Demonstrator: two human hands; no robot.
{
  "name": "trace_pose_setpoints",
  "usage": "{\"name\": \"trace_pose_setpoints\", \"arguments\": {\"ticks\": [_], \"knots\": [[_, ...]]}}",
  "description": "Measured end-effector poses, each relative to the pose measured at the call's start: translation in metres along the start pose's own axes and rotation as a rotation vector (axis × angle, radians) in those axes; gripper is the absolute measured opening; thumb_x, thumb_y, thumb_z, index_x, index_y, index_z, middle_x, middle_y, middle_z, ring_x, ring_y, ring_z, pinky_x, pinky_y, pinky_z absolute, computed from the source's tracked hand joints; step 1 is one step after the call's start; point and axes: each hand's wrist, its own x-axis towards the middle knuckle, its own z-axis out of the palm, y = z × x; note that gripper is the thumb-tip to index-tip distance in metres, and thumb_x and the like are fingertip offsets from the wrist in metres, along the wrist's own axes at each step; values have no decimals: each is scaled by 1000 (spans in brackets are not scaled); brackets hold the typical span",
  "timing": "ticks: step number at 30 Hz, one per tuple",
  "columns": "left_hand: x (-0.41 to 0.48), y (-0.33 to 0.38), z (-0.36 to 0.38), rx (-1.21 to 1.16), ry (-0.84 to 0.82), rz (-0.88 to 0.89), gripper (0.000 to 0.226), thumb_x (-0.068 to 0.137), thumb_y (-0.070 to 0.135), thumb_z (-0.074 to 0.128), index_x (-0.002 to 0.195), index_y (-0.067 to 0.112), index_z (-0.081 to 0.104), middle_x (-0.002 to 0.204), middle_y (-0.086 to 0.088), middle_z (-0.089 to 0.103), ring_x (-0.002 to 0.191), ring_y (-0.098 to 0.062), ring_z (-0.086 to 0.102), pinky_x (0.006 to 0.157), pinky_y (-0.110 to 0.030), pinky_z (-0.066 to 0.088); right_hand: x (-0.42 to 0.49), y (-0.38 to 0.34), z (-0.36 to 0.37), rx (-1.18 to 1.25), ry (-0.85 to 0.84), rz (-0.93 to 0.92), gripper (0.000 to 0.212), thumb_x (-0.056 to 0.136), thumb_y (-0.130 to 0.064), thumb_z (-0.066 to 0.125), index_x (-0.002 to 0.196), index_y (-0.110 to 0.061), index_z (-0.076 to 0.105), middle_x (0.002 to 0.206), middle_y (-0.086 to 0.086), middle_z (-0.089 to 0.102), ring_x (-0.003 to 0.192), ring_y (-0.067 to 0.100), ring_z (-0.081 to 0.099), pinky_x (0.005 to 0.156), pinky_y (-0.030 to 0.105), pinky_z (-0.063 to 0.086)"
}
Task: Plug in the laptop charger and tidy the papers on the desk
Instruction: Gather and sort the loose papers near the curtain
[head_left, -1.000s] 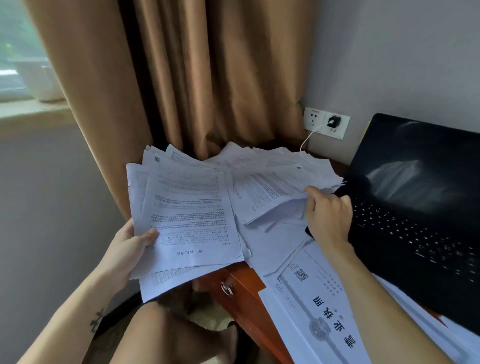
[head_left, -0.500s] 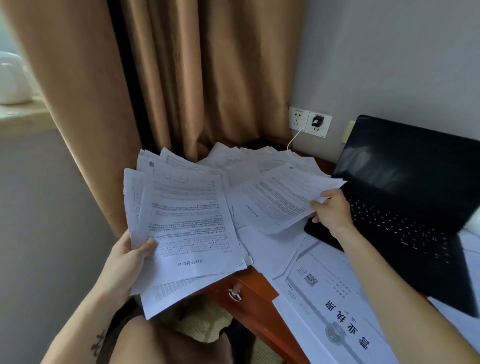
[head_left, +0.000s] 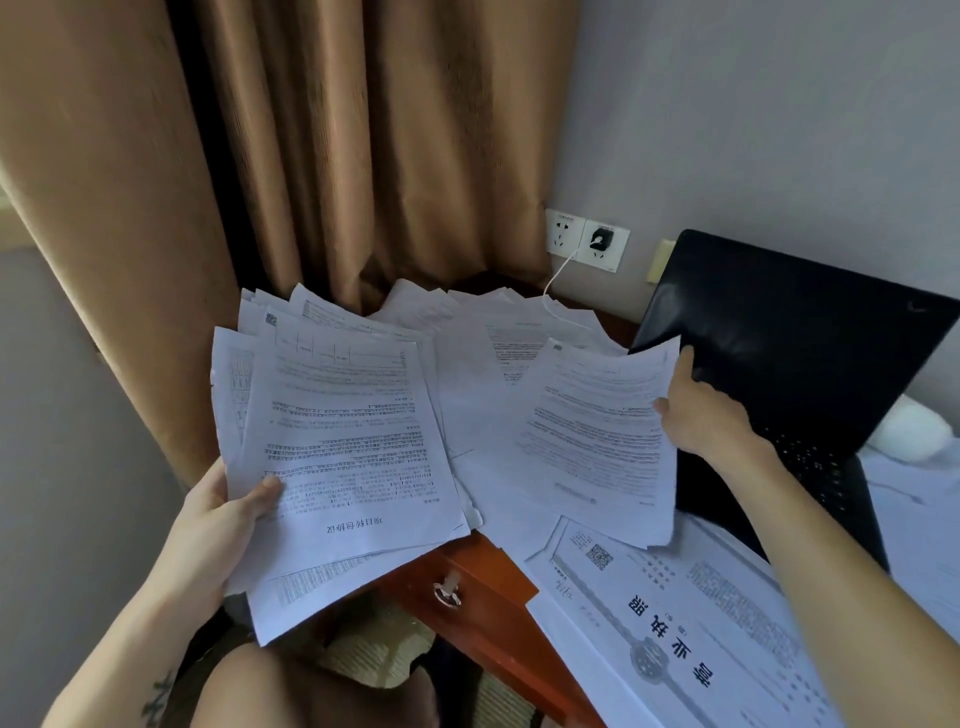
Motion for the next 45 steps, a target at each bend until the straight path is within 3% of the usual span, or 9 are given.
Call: {"name": "trace_pose_setpoints", "arguments": {"ticks": [3, 10, 14, 18, 22, 27, 32, 40, 45], "knots": [[3, -1, 0, -11, -1, 0, 30, 103, 10, 63, 118, 35, 66, 105, 5, 80, 95, -26, 76, 87, -49, 59, 17, 0, -1, 42, 128, -59, 76, 107, -30, 45, 160, -7, -4, 114, 20, 65, 87, 30, 63, 71, 39, 50], [7, -4, 5, -24, -18, -14, 30, 103, 11, 63, 124, 32, 63, 108, 4, 80, 97, -27, 77, 89, -52, 59, 59, -19, 26, 770, 163, 64, 55, 105, -30, 53, 150, -4, 36, 96, 7, 65, 103, 28, 62, 88, 35, 46], [8, -7, 2, -26, -8, -9, 29, 103, 11, 63, 123, 32, 64, 108, 4, 80, 98, -28, 77, 90, -53, 58, 59, -25, 38, 335, -36, 183, 85, 93, -67, 50, 150, -6, 35, 146, 21, 42, 138, 40, 33, 111, 47, 34], [9, -9, 3, -27, -15, -14, 29, 103, 11, 63, 123, 31, 64, 108, 3, 80, 99, -30, 76, 92, -55, 58, 39, -38, 27, 165, -167, 184, 120, 71, -88, 57, 156, -9, 24, 156, 20, 28, 143, 39, 26, 114, 50, 32], [9, -10, 6, -25, -23, -20, 28, 103, 10, 63, 120, 33, 65, 107, 4, 80, 100, -30, 76, 93, -55, 57, 29, -46, 30, 70, -239, 252, 142, 52, -96, 63, 154, -4, 23, 149, 20, 38, 134, 34, 46, 102, 42, 49], [12, -12, 6, -20, -25, -19, 27, 102, 11, 63, 121, 32, 65, 107, 3, 80, 97, -29, 76, 89, -52, 58, 19, -64, 36, 19, -174, 209, 126, 70, -87, 60, 153, 0, 21, 149, 22, 34, 135, 37, 39, 105, 44, 42], [14, -14, 5, -18, -21, -21, 27, 102, 11, 63, 120, 32, 65, 104, 3, 80, 93, -28, 76, 84, -49, 58, 7, -84, 52, 17, -154, 104, 116, 79, -93, 32, 152, -3, 23, 153, 18, 32, 142, 35, 25, 113, 49, 23], [16, -13, 6, -5, -28, -23, 29, 102, 11, 64, 124, 31, 65, 106, 2, 80, 94, -31, 77, 86, -52, 59, 30, -91, 61, 375, -99, -136, 94, 84, -74, 59, 150, -14, 29, 150, 8, 41, 143, 32, 30, 114, 42, 24], [18, -13, 9, -5, -40, -31, 30, 102, 12, 64, 124, 30, 65, 109, 0, 80, 97, -33, 76, 90, -56, 58, 51, -75, 51, 251, -129, 6, 134, 68, -96, 47, 160, -10, 3, 165, 17, 13, 153, 36, 3, 125, 50, 4]]}}
